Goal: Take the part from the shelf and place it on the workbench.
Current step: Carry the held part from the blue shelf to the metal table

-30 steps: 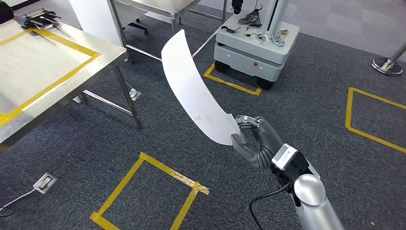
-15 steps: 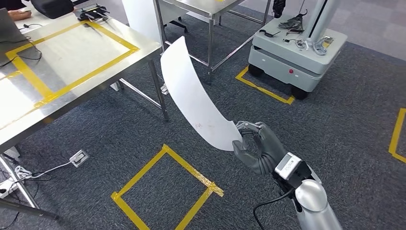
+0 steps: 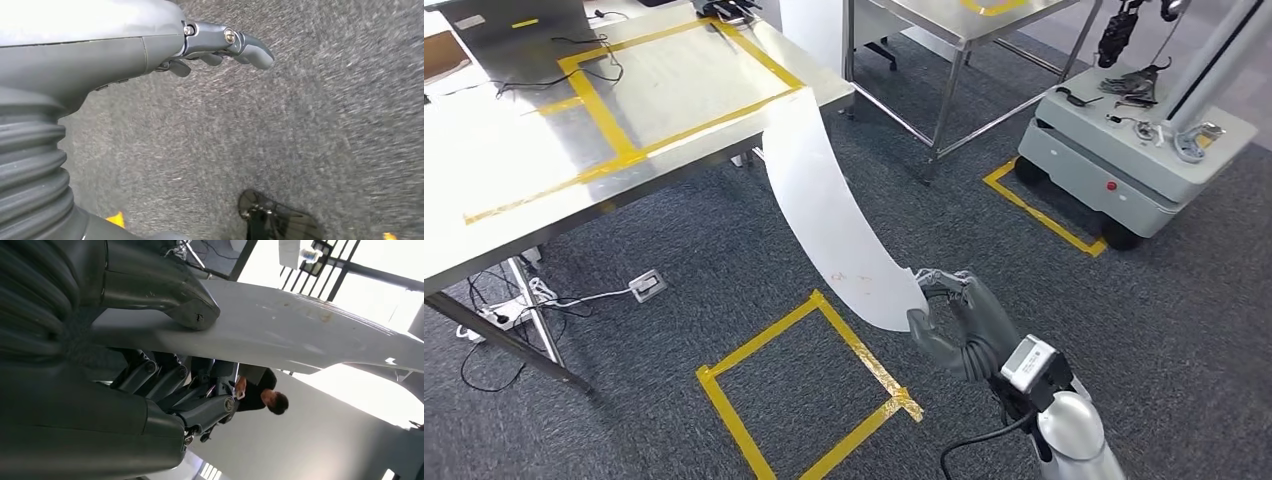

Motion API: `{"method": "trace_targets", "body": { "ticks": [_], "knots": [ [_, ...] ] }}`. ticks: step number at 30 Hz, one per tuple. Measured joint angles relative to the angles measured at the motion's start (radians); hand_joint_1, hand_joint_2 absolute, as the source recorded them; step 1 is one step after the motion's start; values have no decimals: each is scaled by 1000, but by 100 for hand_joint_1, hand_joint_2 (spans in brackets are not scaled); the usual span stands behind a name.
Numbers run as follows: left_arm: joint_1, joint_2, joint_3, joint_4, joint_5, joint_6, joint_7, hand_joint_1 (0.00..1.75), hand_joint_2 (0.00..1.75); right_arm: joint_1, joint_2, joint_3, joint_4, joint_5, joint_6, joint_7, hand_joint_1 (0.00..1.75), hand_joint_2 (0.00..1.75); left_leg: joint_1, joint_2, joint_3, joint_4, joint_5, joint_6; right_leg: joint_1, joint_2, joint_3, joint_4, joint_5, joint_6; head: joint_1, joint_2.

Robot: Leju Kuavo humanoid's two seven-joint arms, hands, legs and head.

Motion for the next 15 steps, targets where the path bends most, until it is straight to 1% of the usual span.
{"method": "trace_targets", "body": {
  "ticks": [1, 2, 3, 4, 5, 6, 7, 8, 9, 10, 11, 12, 13, 14, 15],
  "knots": [
    [0, 0, -2, -1, -1, -1, -18, 0, 175, 7, 3, 0, 3, 2, -1, -7, 175, 175, 0, -16, -4, 1, 2, -1, 0, 2, -10, 20, 1, -2, 0, 0],
    [1, 0, -3, -1, -3, -3, -34, 0, 175, 11, 6, 0, 5, 5, -2, -12, 175, 175, 0, -33, -6, 2, 5, -4, 0, 6, -1, 1, 22, -5, 0, 0],
    [1, 1, -4, -1, -4, -5, -47, 0, 175, 12, 10, 0, 7, 7, -3, -15, 175, 175, 0, -48, -8, 4, 7, -6, 0, 15, 26, -52, 54, -9, 0, 0],
    [1, 2, -5, -1, -9, -8, -57, 0, 175, 13, 13, 0, 7, 9, -5, -16, 175, 175, 1, -61, -10, 5, 9, -10, -1, 39, 59, -118, 83, -14, 0, 0],
    [-1, 5, -9, -1, -18, -12, -63, 0, 175, 16, 17, 0, 5, 14, -10, -17, 175, 175, 0, -74, -12, 6, 12, -15, -2, 61, 88, -176, 103, -18, 0, 0],
    [-3, 8, -15, -2, -31, -15, -65, 0, 175, 23, 21, 0, 1, 20, -17, -16, 175, 175, 1, -86, -14, 6, 14, -21, -1, 78, 106, -214, 113, -20, 0, 0],
    [-6, 12, -23, -2, -46, -17, -61, 0, 175, 34, 26, 0, -7, 27, -25, -16, 175, 175, 2, -98, -17, 5, 18, -28, 1, 85, 113, -230, 113, -23, 0, 0],
    [-9, 17, -34, -3, -61, -19, -54, 0, 175, 47, 32, 0, -18, 33, -33, -15, 175, 175, 2, -111, -20, 2, 21, -36, 4, 75, 113, -233, 114, -26, 0, 0],
    [-11, 21, -43, -4, -72, -20, -42, 0, 175, 59, 39, 0, -32, 37, -39, -14, 175, 175, 4, -119, -24, -2, 25, -44, 4, 61, 114, -235, 117, -32, 0, 0],
    [-13, 25, -51, -4, -80, -20, -28, 0, 175, 70, 45, 0, -46, 40, -43, -13, 175, 175, 4, -106, -29, 0, 23, -50, 4, 49, 115, -239, 121, -39, 0, 0],
    [-16, 29, -57, -5, -85, -18, -13, 0, 175, 80, 51, 0, -59, 39, -44, -13, 175, 175, 2, -77, -39, 17, 10, -54, 3, 35, 116, -243, 125, -48, -1, 0],
    [-19, 33, -61, -6, -86, -15, 0, 0, 175, 87, 55, 0, -69, 38, -44, -14, 175, 175, 0, -40, -56, 54, -16, -56, 2, 21, 116, -247, 129, -56, -2, 0],
    [-21, 37, -65, -6, -84, -12, 11, 0, 175, 92, 56, 0, -73, 36, -44, -15, 175, 175, -1, -2, -80, 111, -51, -58, 5, 7, 115, -248, 130, -61, -3, 0],
    [-23, 42, -67, -7, -77, -8, 20, 0, 175, 91, 57, 0, -71, 33, -42, -16, 175, 175, -2, 17, -107, 178, -87, -60, 7, -8, 113, -248, 130, -64, -4, 0],
    [-23, 46, -68, -7, -67, -4, 28, 0, 175, 84, 57, 0, -63, 31, -42, -16, 175, 175, -2, 23, -130, 237, -113, -63, 9, -21, 111, -247, 130, -65, -4, 0]
  ]
}}
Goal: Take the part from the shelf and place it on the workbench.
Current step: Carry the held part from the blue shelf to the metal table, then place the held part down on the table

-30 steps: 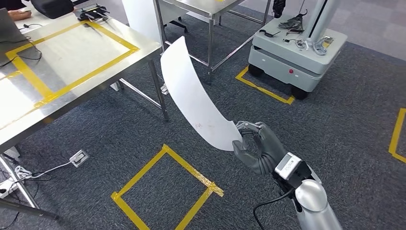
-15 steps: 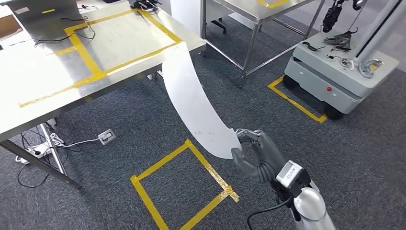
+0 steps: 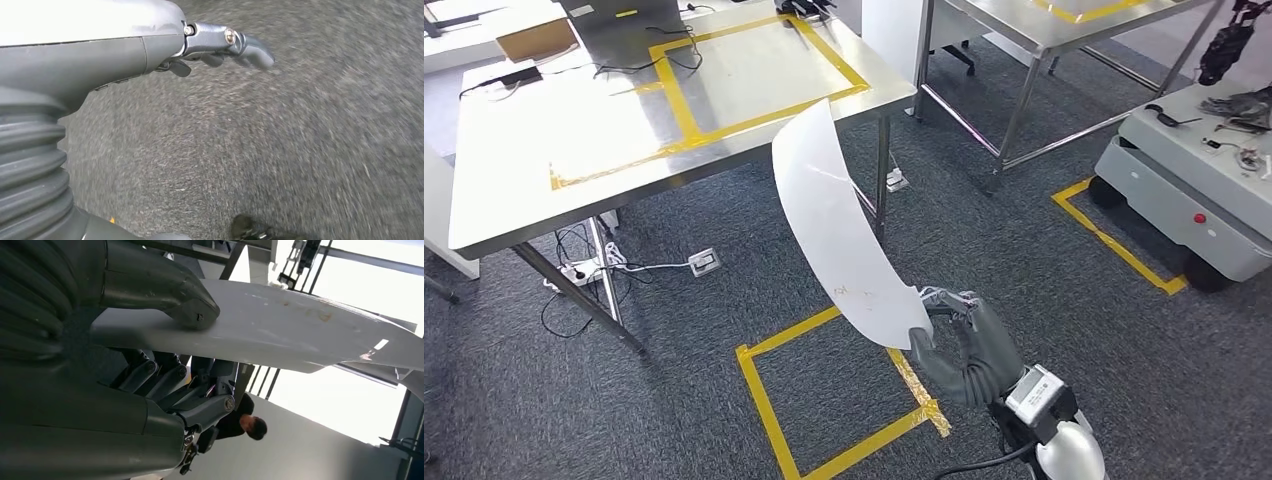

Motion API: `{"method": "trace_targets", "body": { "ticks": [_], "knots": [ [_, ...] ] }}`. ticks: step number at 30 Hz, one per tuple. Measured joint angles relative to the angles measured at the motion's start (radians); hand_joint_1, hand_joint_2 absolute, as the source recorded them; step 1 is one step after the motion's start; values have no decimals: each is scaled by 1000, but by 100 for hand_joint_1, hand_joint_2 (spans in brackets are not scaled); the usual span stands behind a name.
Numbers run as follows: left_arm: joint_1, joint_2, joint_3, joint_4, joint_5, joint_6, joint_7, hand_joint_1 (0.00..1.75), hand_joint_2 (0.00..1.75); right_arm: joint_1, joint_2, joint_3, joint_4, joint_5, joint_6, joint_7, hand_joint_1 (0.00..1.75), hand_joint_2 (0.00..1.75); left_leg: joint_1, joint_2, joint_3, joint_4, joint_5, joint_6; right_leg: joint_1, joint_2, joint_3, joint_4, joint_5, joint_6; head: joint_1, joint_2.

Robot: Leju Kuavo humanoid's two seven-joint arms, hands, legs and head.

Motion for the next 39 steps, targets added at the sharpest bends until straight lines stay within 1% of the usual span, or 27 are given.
{"method": "trace_targets", "body": {
  "ticks": [1, 2, 3, 4, 5, 6, 7, 8, 11, 14, 17, 21, 24, 26, 28, 29, 30, 31, 32, 33, 34, 35, 36, 37, 38, 39],
  "knots": [
    [3, 4, 0, 0, 11, 4, 8, 0, 175, -14, 0, 1, 13, -3, 0, 0, 175, 175, 0, 2, -8, 32, -9, -1, 2, -11, -2, 1, 0, -1, 0, 0],
    [8, 8, 0, 0, 23, 7, 18, 0, 175, -35, 0, 5, 33, -7, -3, -1, 175, 175, 0, 3, 5, 24, 2, -1, 3, -19, -4, 3, 0, -1, 0, 0],
    [14, 13, 2, 0, 34, 9, 28, 0, 175, -61, 0, 11, 56, -11, -9, -3, 175, 175, 0, 6, 37, -22, 27, 0, 4, -25, -4, 5, 0, 0, 0, 0],
    [19, 18, 4, 0, 43, 11, 38, 0, 175, -87, 0, 19, 79, -16, -17, -4, 175, 175, -1, 10, 81, -96, 54, 3, 4, -31, -4, 8, -1, 2, 0, 0],
    [22, 23, 6, 0, 49, 12, 48, 0, 175, -110, 0, 28, 100, -22, -25, -6, 175, 175, -4, 16, 121, -160, 73, 9, 6, -37, -5, 11, -3, 5, 0, 0],
    [23, 26, 8, 0, 52, 13, 57, 0, 175, -130, 0, 37, 117, -27, -32, -7, 175, 175, -7, 21, 148, -207, 84, 16, 8, -42, -6, 14, -4, 9, 0, 0],
    [25, 28, 9, 1, 53, 15, 66, 0, 175, -147, 0, 45, 129, -32, -37, -7, 175, 175, -9, 23, 161, -232, 86, 22, 10, -47, -7, 16, -6, 12, 0, 0],
    [26, 27, 10, 1, 54, 16, 75, 0, 175, -162, -1, 51, 141, -37, -40, -6, 175, 175, -11, 22, 162, -234, 87, 25, 11, -48, -9, 18, -6, 11, 0, 0],
    [31, 20, 20, 3, 58, 22, 94, 0, 175, -205, -14, 59, 171, -53, -35, 4, 175, 175, -12, 20, 160, -237, 92, 26, 12, -48, -9, 16, -2, 6, 0, 0],
    [30, 11, 24, 5, 59, 22, 90, 0, 175, -240, -36, 59, 194, -66, -17, 20, 175, 175, -13, 21, 157, -236, 91, 31, 12, -46, -8, 10, 4, 15, 1, 0],
    [27, 3, 25, 7, 52, 15, 61, 0, 175, -274, -54, 66, 210, -67, 5, 46, 175, 175, -13, 23, 155, -235, 92, 36, 11, -43, -9, 7, 8, 22, 1, 0],
    [14, -4, 25, 7, 43, 10, 31, 0, 175, -336, -67, 94, 239, -65, 35, 81, 175, 175, -13, 24, 154, -234, 94, 39, 11, -43, -11, 7, 12, 27, 0, 0],
    [-7, -10, 25, 7, 47, 9, 18, 0, 175, -418, -72, 129, 297, -73, 64, 95, 175, 175, -13, 25, 152, -234, 97, 41, 11, -42, -13, 7, 14, 30, 0, 0],
    [-21, -14, 25, 7, 47, 8, 16, 0, 175, -487, -74, 156, 346, -80, 79, 106, 175, 175, -16, 25, 145, -232, 97, 47, 8, -44, -14, 5, 18, 35, 0, 0],
    [-31, -14, 24, 7, 47, 7, 21, 0, 175, -557, -74, 187, 390, -87, 90, 121, 175, 175, -18, 24, 141, -236, 98, 58, 7, -47, -13, 0, 21, 42, 0, 0],
    [-33, -15, 24, 7, 47, 7, 24, 0, 175, -584, -75, 200, 407, -90, 92, 127, 175, 175, -14, 23, 147, -247, 103, 62, 7, -43, -12, 1, 20, 45, 0, 0],
    [-35, -17, 24, 7, 47, 7, 29, 0, 175, -609, -75, 211, 422, -93, 94, 131, 175, 175, -10, 21, 155, -259, 110, 64, 6, -32, -17, 12, 12, 49, 1, 0],
    [-36, -18, 24, 7, 47, 7, 35, 0, 175, -633, -76, 221, 439, -99, 95, 133, 175, 175, -4, 18, 162, -271, 116, 66, 5, -16, -31, 43, -6, 53, 2, 0],
    [-35, -20, 24, 7, 49, 7, 40, 0, 175, -656, -77, 231, 460, -105, 96, 135, 175, 175, 1, 15, 166, -277, 122, 67, 1, 2, -56, 95, -31, 57, 2, 0],
    [-34, -21, 24, 7, 51, 7, 44, 0, 175, -678, -79, 241, 484, -111, 96, 137, 175, 175, 3, 12, 166, -278, 123, 67, -2, 16, -91, 162, -60, 62, 3, 0],
    [-32, -22, 25, 7, 55, 7, 47, 0, 175, -696, -82, 250, 507, -117, 96, 138, 175, 175, 6, 8, 165, -277, 123, 65, -7, 22, -127, 227, -82, 67, 3, 0],
    [-28, -24, 25, 7, 60, 7, 49, 0, 175, -709, -85, 258, 528, -121, 96, 138, 175, 175, 9, 3, 165, -276, 120, 62, -13, 24, -154, 268, -87, 72, 3, 0],
    [-23, -25, 26, 8, 65, 7, 50, 0, 175, -719, -88, 264, 544, -126, 96, 137, 175, 175, 12, -2, 165, -272, 117, 57, -18, 24, -164, 273, -73, 77, 3, 0],
    [-18, -27, 28, 8, 69, 7, 52, 0, 175, -728, -92, 270, 559, -129, 95, 136, 175, 175, 17, -8, 166, -267, 112, 50, -24, 24, -154, 237, -40, 83, 3, 0],
    [-13, -29, 31, 9, 73, 7, 54, 0, 175, -736, -96, 275, 571, -131, 95, 134, 175, 175, 23, -12, 166, -258, 104, 41, -31, 24, -129, 171, 1, 89, 3, 0],
    [-9, -29, 35, 9, 78, 7, 57, 0, 175, -745, -100, 280, 583, -134, 94, 133, 175, 175, 26, -17, 164, -248, 96, 31, -34, 27, -102, 107, 27, 95, 3, 0]
  ]
}}
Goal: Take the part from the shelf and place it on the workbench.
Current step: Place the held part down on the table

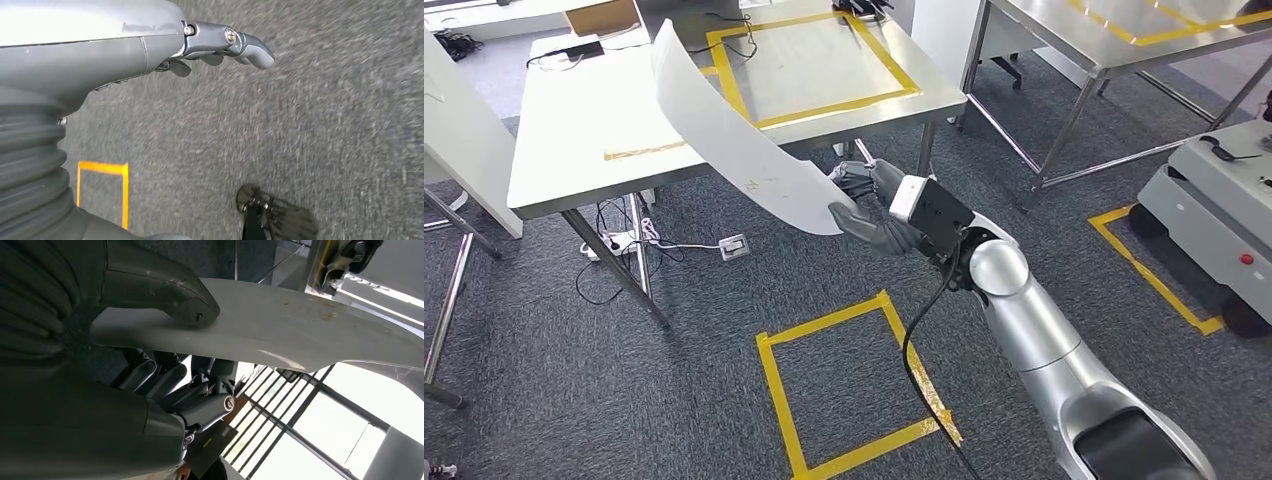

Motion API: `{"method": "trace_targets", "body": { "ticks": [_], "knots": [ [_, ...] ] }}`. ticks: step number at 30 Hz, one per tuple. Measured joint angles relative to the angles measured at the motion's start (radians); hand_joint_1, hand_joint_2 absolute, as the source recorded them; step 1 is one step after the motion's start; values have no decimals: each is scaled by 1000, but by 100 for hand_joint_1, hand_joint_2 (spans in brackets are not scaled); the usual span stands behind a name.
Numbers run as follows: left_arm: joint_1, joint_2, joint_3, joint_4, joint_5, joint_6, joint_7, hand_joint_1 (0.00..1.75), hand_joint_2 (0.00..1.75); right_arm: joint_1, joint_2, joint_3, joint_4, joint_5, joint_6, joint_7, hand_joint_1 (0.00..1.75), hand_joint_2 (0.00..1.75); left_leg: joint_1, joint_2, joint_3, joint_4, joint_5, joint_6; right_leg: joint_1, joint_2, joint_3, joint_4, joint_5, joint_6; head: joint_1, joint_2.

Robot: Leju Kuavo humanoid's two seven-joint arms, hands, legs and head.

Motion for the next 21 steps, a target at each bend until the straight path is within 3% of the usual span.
{"method": "trace_targets", "body": {
  "ticks": [2, 5, 7, 8, 10, 11, 12, 13, 15, 16, 18, 21],
  "knots": [
    [6, 0, 9, 1, 11, 0, 5, 0, 175, -9, -8, 8, 18, -5, -3, -3, 175, 175, 2, -8, -5, 15, -14, -20, -1, 6, 32, -73, 17, -7, -1, 0],
    [13, -3, 20, 4, 25, 0, 13, 0, 175, -7, -17, 17, 32, -9, -6, -5, 175, 175, 4, -9, -3, 11, -22, -38, 4, 8, 34, -71, 1, -37, -1, 0],
    [15, -3, 26, 5, 27, 0, 16, 0, 175, -6, -21, 23, 36, -13, -10, -5, 175, 175, 4, 5, -19, 49, -39, -42, 4, 7, 44, -72, -6, -54, -3, 0],
    [15, -3, 28, 5, 26, 0, 17, 0, 175, -4, -22, 26, 37, -15, -12, -4, 175, 175, 2, 14, -45, 101, -58, -42, 5, 6, 51, -72, -11, -62, -3, 0],
    [16, -3, 31, 5, 26, -1, 18, 0, 175, 4, -25, 29, 41, -18, -19, -2, 175, 175, -5, 21, -129, 240, -101, -38, 12, 3, 64, -72, -24, -72, -4, 0],
    [18, -3, 33, 6, 27, -1, 19, 0, 175, 10, -27, 30, 44, -19, -22, -1, 175, 175, -9, 22, -167, 292, -107, -33, 16, 1, 73, -72, -32, -75, -4, 0],
    [20, -3, 34, 6, 28, -2, 19, 0, 175, 17, -28, 30, 46, -19, -25, 0, 175, 175, -14, 22, -190, 312, -94, -28, 20, 1, 82, -72, -40, -77, -4, 0],
    [21, -3, 36, 7, 31, -4, 20, 0, 175, 21, -31, 31, 48, -20, -27, 1, 175, 175, -19, 22, -193, 290, -60, -19, 23, 1, 94, -72, -49, -79, -4, 0],
    [22, -2, 42, 7, 41, -7, 17, 0, 175, 25, -33, 31, 52, -21, -30, 2, 175, 175, -32, 22, -152, 167, 29, 4, 27, 1, 118, -74, -68, -78, -4, 0],
    [21, -2, 45, 7, 46, -9, 14, 0, 175, 25, -34, 31, 55, -22, -32, 2, 175, 175, -39, 23, -125, 105, 56, 14, 29, 1, 127, -76, -77, -74, -4, 0],
    [18, -3, 49, 8, 52, -12, 7, 0, 175, 25, -35, 32, 59, -22, -36, 2, 175, 175, -49, 25, -95, 45, 53, 25, 30, 2, 137, -83, -85, -63, -5, 0],
    [17, -5, 58, 8, 58, -15, 1, 0, 175, 25, -38, 34, 62, -22, -40, 2, 175, 175, -46, 22, -68, 15, 35, 37, 30, 2, 140, -66, -72, -46, -5, 0]
  ]
}}
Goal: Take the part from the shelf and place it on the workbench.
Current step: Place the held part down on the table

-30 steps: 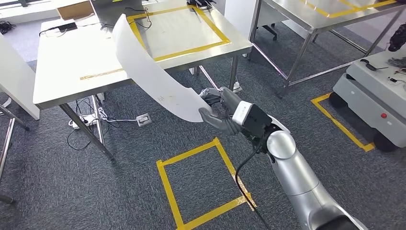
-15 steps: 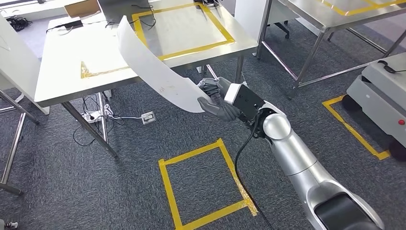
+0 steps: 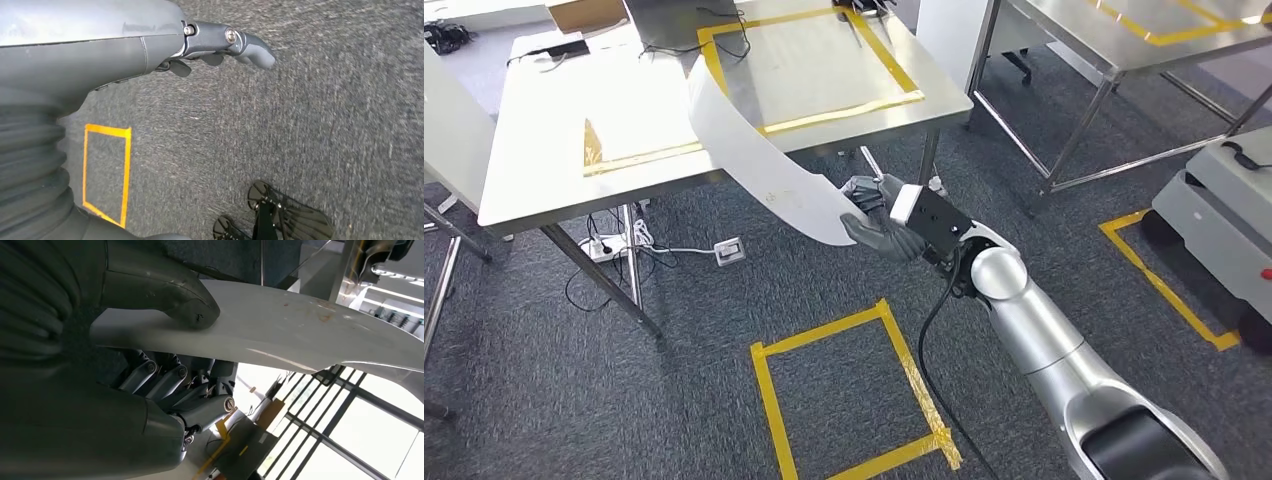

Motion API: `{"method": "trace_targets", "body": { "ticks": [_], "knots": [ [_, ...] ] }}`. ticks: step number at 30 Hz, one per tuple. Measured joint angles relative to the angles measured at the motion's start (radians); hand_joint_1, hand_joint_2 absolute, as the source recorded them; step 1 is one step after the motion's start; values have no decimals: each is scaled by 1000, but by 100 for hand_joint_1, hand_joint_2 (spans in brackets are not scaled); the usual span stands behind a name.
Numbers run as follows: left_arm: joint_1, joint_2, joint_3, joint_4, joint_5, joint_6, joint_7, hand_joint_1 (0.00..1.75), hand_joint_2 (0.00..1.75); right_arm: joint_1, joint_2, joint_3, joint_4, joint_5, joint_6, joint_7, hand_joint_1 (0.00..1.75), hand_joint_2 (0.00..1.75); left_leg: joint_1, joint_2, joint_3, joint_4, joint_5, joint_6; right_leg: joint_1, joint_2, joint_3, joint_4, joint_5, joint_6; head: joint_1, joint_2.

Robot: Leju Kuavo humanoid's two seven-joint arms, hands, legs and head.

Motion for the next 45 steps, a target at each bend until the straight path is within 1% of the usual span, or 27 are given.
{"method": "trace_targets", "body": {
  "ticks": [3, 5, 7, 8, 11, 12, 15, 17, 19, 21, 23, 24, 27, 28, 29, 31, 33, 35, 37, 38, 39, 40, 41, 42, 43, 44, 45],
  "knots": [
    [0, -2, 5, 0, 1, -1, -1, 0, 175, -3, -3, 3, 3, -1, -1, -2, 175, 175, 5, -5, 38, -16, -19, 13, -2, 1, -95, 145, -9, 11, 1, 0],
    [0, -3, 7, 0, 1, -2, 0, 0, 175, 0, -5, 7, 7, 0, -1, -2, 175, 175, 4, -10, 61, -18, -40, 15, -3, 1, -182, 238, -56, 18, 1, 0],
    [3, -4, 8, 0, 1, -2, 2, 0, 175, 4, -9, 10, 10, 0, -1, 1, 175, 175, 4, -16, 94, -18, -66, 12, -3, 1, -227, 233, -74, 17, 2, 0],
    [4, -5, 9, 1, 1, -3, 4, 0, 175, 5, -11, 11, 11, 0, -1, 4, 175, 175, 4, -17, 113, -18, -80, 11, -3, 1, -229, 190, -50, 15, 2, 0],
    [4, -7, 13, 2, 1, -3, 8, 0, 175, 6, -21, 14, 11, -1, -2, 8, 175, 175, 2, -19, 155, -16, -128, 2, 4, 0, -206, 8, 132, 3, 1, 0],
    [4, -8, 14, 3, 0, -3, 8, 0, 175, 7, -24, 14, 11, 0, -3, 9, 175, 175, 2, -20, 165, -19, -141, -3, 8, 0, -200, -24, 169, -2, -1, 0],
    [1, -8, 15, 4, -1, -2, 12, 0, 175, 2, -30, 15, 5, 0, -6, 9, 175, 175, 3, -18, 188, 10, -128, -21, 10, 7, -159, -44, 154, -21, -3, 0],
    [-5, -7, 16, 4, -2, -2, 14, 0, 175, -4, -32, 15, 2, -1, -8, 8, 175, 175, 4, -11, 138, 113, -88, -32, 4, 7, -120, -50, 135, -33, -7, 0],
    [-8, -7, 15, 5, -2, -2, 15, 0, 175, -3, -34, 16, 1, -1, -8, 8, 175, 175, 7, -6, 39, 239, -95, -41, 0, 6, -85, -53, 107, -37, -11, 0],
    [-4, -5, 16, 5, -2, -2, 15, 0, 175, 1, -34, 16, 1, -1, -7, 8, 175, 175, 8, -4, -47, 287, -189, -48, -5, 7, -45, -54, 72, -34, -11, 0],
    [2, -4, 16, 5, -3, -2, 15, 0, 175, 2, -34, 16, 3, -1, -7, 8, 175, 175, 9, -1, -93, 244, -254, -52, -11, 8, 2, -54, 33, -30, -11, 0],
    [4, -3, 16, 5, -4, -2, 14, 0, 175, 2, -34, 16, 4, -1, -7, 8, 175, 175, 10, 1, -103, 195, -227, -51, -14, 8, 27, -54, 12, -26, -11, 0],
    [10, -4, 16, 6, -10, -3, 14, 0, 175, -5, -30, 18, 13, 1, -7, 10, 175, 175, 13, 18, -109, 39, 24, -43, -13, 8, 87, -51, -54, -7, -16, 0],
    [10, -5, 16, 7, -13, -3, 14, 0, 175, -10, -29, 20, 15, 2, -8, 12, 175, 175, 15, 22, -105, 20, 71, -38, -10, 9, 104, -48, -69, 1, -18, 0],
    [7, -5, 16, 7, -15, -4, 15, 0, 175, -18, -28, 22, 16, 3, -9, 14, 175, 175, 16, 24, -97, 21, 75, -30, -8, 10, 112, -36, -71, 7, -18, 0],
    [0, -7, 16, 7, -20, -6, 16, 0, 175, -37, -26, 25, 16, 4, -13, 20, 175, 175, 18, 17, -75, 27, 56, -12, -9, 7, 76, 53, -26, 17, -15, 0],
    [-8, -8, 16, 7, -25, -6, 17, 0, 175, -52, -23, 27, 22, 6, -18, 27, 175, 175, 18, 10, -45, 25, 30, 2, -10, 4, -30, 193, 13, 22, -11, 0],
    [-10, -8, 15, 7, -31, -6, 20, 0, 175, -59, -20, 30, 40, 13, -25, 38, 175, 175, 15, 2, -5, 19, -4, 9, -7, 3, -130, 272, -42, 22, -9, 0],
    [-9, -8, 15, 7, -41, -7, 27, 0, 175, -75, -16, 37, 71, 31, -40, 54, 175, 175, 9, -8, 42, 16, -41, 12, -2, 3, -199, 265, -141, 15, -8, 0],
    [-9, -7, 15, 7, -46, -8, 30, 0, 175, -89, -12, 41, 92, 43, -50, 65, 175, 175, 4, -11, 66, 16, -61, 13, 2, 3, -222, 237, -166, 8, -8, 0],
    [-10, -8, 15, 7, -52, -8, 34, 0, 175, -108, -7, 44, 119, 53, -59, 74, 175, 175, -1, -14, 91, 15, -80, 15, 8, 4, -238, 192, -148, -5, -7, 0],
    [-9, -11, 14, 8, -57, -10, 38, 0, 175, -129, -2, 48, 151, 62, -67, 85, 175, 175, -4, -15, 110, 14, -100, 17, 16, 4, -248, 132, -72, -22, -8, 0],
    [-10, -14, 14, 9, -63, -12, 41, 0, 175, -154, 4, 51, 191, 70, -76, 95, 175, 175, -7, -18, 128, 15, -119, 16, 29, 7, -254, 65, 36, -38, -10, 0],
    [-12, -18, 12, 10, -70, -15, 44, 0, 175, -181, 11, 53, 236, 78, -84, 106, 175, 175, -8, -21, 143, 13, -139, 15, 41, 14, -253, 13, 136, -50, -12, 0],
    [-15, -21, 10, 11, -78, -19, 46, 0, 175, -210, 18, 56, 282, 89, -94, 119, 175, 175, -8, -24, 161, 11, -152, 11, 50, 20, -248, -22, 206, -56, -14, 0],
    [-20, -20, 6, 11, -89, -24, 48, 0, 175, -245, 27, 59, 332, 101, -106, 131, 175, 175, -9, -27, 177, 11, -158, 6, 54, 25, -239, -38, 229, -57, -15, 0],
    [-25, -20, 0, 10, -100, -27, 51, 0, 175, -284, 40, 62, 384, 115, -119, 145, 175, 175, -10, -27, 184, 16, -155, 0, 51, 27, -226, -40, 223, -59, -14, 0]
  ]
}}
